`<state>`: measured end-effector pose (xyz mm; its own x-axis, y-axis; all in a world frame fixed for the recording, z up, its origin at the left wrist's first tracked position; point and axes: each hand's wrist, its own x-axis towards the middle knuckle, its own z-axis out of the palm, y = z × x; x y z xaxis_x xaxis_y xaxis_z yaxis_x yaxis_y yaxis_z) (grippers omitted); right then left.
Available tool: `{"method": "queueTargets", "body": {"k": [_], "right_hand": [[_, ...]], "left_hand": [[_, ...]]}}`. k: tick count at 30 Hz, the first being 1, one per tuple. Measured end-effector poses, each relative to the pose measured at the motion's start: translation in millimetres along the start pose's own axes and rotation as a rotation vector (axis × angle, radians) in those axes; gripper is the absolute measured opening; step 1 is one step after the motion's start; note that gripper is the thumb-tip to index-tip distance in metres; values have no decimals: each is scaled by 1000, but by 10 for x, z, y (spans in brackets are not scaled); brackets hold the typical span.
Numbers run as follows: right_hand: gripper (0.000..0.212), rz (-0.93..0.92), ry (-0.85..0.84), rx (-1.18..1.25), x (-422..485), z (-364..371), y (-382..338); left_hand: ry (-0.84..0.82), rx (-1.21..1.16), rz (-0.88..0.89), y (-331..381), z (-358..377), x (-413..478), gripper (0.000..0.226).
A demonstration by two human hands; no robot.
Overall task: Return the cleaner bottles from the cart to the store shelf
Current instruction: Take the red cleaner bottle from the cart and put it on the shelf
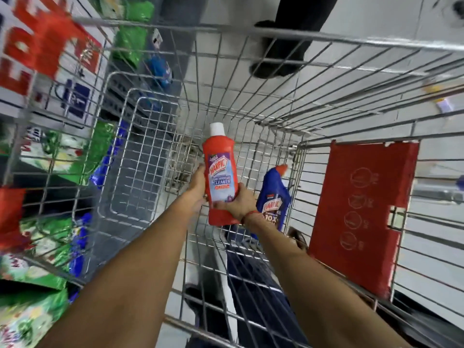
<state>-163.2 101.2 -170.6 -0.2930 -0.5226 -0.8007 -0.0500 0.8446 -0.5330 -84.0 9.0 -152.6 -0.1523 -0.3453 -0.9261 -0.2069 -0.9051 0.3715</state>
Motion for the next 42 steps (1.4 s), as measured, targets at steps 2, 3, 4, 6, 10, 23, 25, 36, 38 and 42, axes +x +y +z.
{"method": "queueTargets", "body": {"k": [2,3,4,6,10,23,25,36,38,42], "right_hand": [[65,-33,-14,58,-134,-38,-117],[62,-59,-38,76,-224,-84,-200],[60,-92,-67,100,-295,-133,-277],[58,-150,-136,156,-458,-246,-472],[49,-318,-204,184,-847,-380,-918],[57,-750,-439,178,-2540,424,-1698],[56,-793,-505,137,-2797,670,-1704],[57,-1041,-920,-204,-4259,2192,-1348],[58,-1075,-1023,-250,-4538,2533,-1209],[65,-1127,-1198,-357,-5036,3157,-968]], "left_hand": [[-17,-54,27,72,-74,-77,56],[-17,-66,46,125,-108,-146,57],[-12,-79,60,196,-145,-252,58],[3,-110,121,364,-214,-504,58],[-22,-243,320,791,-313,-1100,52],[169,-317,834,842,-1503,-3325,62],[307,-356,863,592,-1775,-3616,59],[787,-643,1162,-1167,-3002,-5172,43],[896,-683,1201,-1549,-3218,-5429,45],[1139,-727,1272,-2224,-3622,-5861,14]]}}
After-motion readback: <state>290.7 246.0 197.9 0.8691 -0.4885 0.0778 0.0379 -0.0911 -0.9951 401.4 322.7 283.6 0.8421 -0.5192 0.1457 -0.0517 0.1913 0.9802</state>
